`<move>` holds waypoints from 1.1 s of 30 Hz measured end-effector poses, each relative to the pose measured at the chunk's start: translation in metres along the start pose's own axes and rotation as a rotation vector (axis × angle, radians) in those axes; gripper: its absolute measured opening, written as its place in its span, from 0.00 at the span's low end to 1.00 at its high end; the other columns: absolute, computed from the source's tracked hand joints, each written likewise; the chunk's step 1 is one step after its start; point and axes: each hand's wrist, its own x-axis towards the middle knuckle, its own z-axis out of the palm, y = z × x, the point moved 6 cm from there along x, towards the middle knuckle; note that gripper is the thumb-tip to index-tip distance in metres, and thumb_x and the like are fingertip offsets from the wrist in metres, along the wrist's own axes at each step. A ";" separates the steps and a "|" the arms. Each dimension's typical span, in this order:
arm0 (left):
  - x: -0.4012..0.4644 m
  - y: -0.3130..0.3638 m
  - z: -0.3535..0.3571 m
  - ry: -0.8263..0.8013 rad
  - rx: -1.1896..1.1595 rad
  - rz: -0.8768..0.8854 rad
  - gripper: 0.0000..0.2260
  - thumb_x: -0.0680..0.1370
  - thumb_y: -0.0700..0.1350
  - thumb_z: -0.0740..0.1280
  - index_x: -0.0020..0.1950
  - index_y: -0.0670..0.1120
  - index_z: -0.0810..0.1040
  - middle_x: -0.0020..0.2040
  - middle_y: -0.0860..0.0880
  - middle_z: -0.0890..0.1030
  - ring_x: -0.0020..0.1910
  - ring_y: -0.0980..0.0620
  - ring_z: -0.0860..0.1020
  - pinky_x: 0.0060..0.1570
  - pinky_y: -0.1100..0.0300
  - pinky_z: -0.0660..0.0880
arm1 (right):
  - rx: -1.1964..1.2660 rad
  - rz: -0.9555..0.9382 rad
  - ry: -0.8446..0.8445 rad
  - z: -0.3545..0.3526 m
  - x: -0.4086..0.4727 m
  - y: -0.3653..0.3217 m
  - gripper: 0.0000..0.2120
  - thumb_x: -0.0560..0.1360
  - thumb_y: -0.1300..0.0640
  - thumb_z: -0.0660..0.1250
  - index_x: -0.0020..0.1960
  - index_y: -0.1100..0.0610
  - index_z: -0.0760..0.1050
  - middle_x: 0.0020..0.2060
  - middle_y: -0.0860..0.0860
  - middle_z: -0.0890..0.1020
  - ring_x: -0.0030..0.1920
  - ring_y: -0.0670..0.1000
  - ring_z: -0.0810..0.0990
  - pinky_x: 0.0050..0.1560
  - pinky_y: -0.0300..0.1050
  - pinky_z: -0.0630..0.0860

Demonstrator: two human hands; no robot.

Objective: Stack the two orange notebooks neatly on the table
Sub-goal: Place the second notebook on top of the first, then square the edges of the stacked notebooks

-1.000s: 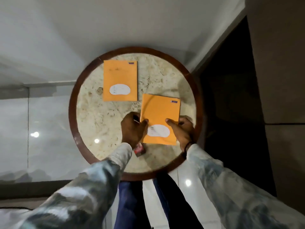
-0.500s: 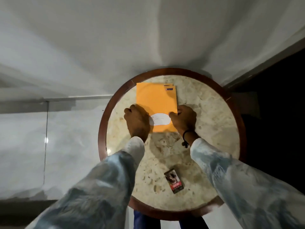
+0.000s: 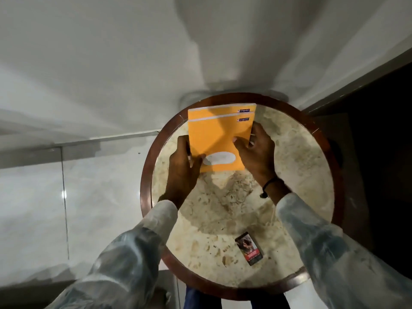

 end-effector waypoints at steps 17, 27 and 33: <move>0.009 -0.026 0.013 0.009 0.126 -0.217 0.17 0.81 0.48 0.68 0.64 0.38 0.75 0.58 0.40 0.78 0.54 0.43 0.76 0.51 0.53 0.74 | -0.418 0.172 -0.052 0.016 -0.005 0.015 0.17 0.76 0.50 0.71 0.62 0.56 0.78 0.56 0.55 0.86 0.58 0.62 0.82 0.53 0.58 0.82; 0.026 0.020 0.042 -0.033 0.553 0.088 0.30 0.83 0.56 0.60 0.81 0.42 0.61 0.83 0.38 0.61 0.82 0.36 0.60 0.80 0.40 0.58 | -0.504 0.060 -0.069 -0.015 -0.056 0.032 0.22 0.76 0.54 0.69 0.66 0.62 0.74 0.55 0.60 0.82 0.57 0.63 0.80 0.56 0.57 0.78; 0.032 0.001 0.087 -0.263 0.785 0.148 0.36 0.83 0.63 0.49 0.85 0.44 0.48 0.86 0.42 0.48 0.85 0.38 0.47 0.82 0.37 0.46 | -0.850 -0.063 -0.427 -0.024 -0.178 0.074 0.30 0.74 0.41 0.64 0.71 0.58 0.72 0.64 0.58 0.79 0.64 0.61 0.77 0.57 0.58 0.78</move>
